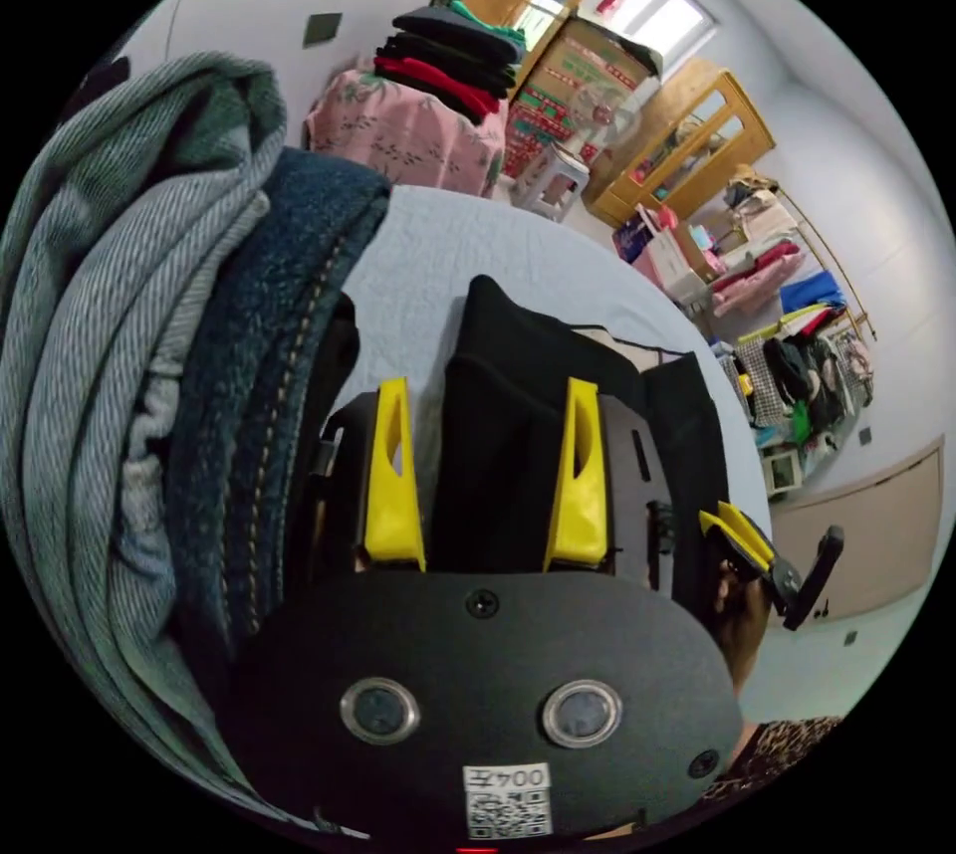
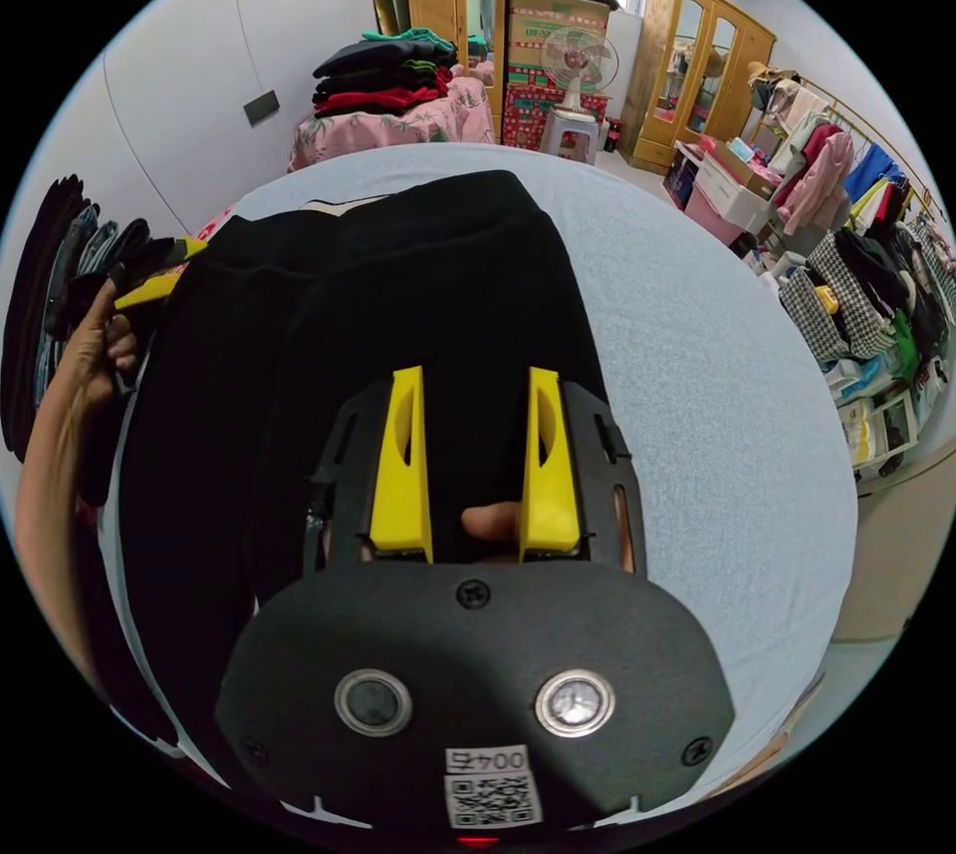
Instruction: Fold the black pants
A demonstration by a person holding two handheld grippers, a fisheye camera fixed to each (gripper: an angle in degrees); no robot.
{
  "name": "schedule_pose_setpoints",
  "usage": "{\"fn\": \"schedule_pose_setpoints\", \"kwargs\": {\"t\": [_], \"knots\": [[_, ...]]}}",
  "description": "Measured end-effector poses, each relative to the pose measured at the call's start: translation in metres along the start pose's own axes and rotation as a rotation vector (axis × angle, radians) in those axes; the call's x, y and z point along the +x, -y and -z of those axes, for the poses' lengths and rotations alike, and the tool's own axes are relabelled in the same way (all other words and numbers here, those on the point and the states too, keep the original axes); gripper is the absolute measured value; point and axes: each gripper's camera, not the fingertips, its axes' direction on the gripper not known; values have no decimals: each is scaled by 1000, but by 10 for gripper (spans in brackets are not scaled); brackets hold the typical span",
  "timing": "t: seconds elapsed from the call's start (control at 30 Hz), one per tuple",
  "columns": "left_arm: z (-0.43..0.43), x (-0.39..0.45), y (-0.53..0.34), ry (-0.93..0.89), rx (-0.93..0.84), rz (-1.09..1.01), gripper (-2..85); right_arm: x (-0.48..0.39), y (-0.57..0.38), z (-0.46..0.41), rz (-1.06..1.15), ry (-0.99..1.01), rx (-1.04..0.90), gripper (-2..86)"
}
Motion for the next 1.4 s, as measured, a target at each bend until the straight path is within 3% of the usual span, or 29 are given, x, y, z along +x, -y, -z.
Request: {"fn": "schedule_pose_setpoints", "kwargs": {"t": [0.17,0.27,0.37,0.5,0.63,0.8,1.07,1.2,1.4], "knots": [[-36,34,4,103,-36,-104,61,-6,14,4,7,-19,4,148],[-34,78,-22,279,89,-248,48,-9,23,5,11,-29,5,148],[-85,93,-35,443,44,-327,47,-10,32,7,8,-32,5,148],[-110,106,-37,490,46,-330,56,-9,45,8,1,-26,5,146],[-110,102,-53,461,114,-310,72,-11,60,9,3,-31,4,146],[-79,117,-117,291,174,-327,62,-10,79,10,-3,-16,5,145],[-41,150,-336,162,165,-306,9,-8,118,11,-5,5,6,148],[-81,143,-366,267,142,-286,4,-20,136,10,30,-40,2,151],[-146,121,-337,164,-10,-298,2,-23,171,11,37,-46,3,151]]}}
